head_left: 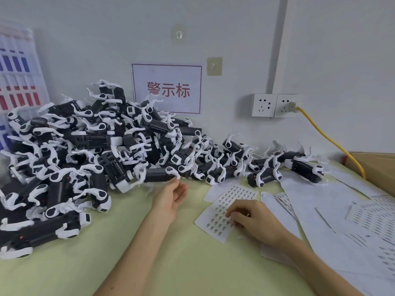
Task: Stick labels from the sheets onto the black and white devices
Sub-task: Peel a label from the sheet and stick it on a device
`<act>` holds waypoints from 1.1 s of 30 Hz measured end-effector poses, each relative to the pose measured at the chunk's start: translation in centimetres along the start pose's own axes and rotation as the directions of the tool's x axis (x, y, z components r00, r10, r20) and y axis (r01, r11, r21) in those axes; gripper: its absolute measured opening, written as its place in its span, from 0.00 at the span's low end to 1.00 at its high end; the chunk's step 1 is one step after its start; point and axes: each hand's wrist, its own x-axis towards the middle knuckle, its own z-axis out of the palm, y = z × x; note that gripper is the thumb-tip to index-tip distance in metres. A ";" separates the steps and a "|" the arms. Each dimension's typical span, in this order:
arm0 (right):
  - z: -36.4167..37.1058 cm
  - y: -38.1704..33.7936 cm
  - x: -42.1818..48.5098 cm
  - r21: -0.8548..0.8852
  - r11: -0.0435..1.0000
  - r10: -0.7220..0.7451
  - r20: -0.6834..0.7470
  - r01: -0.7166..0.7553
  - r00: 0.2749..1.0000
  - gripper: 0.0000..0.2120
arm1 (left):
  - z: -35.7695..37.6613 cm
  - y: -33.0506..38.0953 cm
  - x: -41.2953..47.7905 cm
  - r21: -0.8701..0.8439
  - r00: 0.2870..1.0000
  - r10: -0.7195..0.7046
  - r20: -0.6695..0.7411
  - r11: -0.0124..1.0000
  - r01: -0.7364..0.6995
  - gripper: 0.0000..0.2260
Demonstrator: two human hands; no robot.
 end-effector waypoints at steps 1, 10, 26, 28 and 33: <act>0.0 0.0 0.0 0.001 1.000 -0.002 0.000 0.002 1.000 0.13 | 0.2 -0.2 -0.3 0.091 0.998 0.055 0.007 0.994 -0.055 0.05; -0.9 0.1 -0.2 0.153 0.986 -0.045 -0.130 0.065 0.991 0.16 | 2.1 -2.1 -4.0 0.518 0.690 0.544 0.476 0.461 -0.721 0.10; -2.1 -0.1 0.1 0.503 0.862 0.149 -0.373 0.064 0.916 0.16 | 3.4 -5.1 -6.4 0.511 0.554 0.024 0.832 0.355 -0.783 0.13; -1.5 -0.2 -0.2 0.474 0.879 0.120 -0.315 0.047 0.941 0.16 | 3.4 -5.3 -6.6 0.556 0.629 0.018 0.777 0.448 -0.700 0.14; -0.7 0.0 -0.4 0.512 0.859 0.085 -0.094 -0.025 0.992 0.23 | 3.4 -5.4 -6.2 0.570 0.754 0.007 0.657 0.649 -0.503 0.08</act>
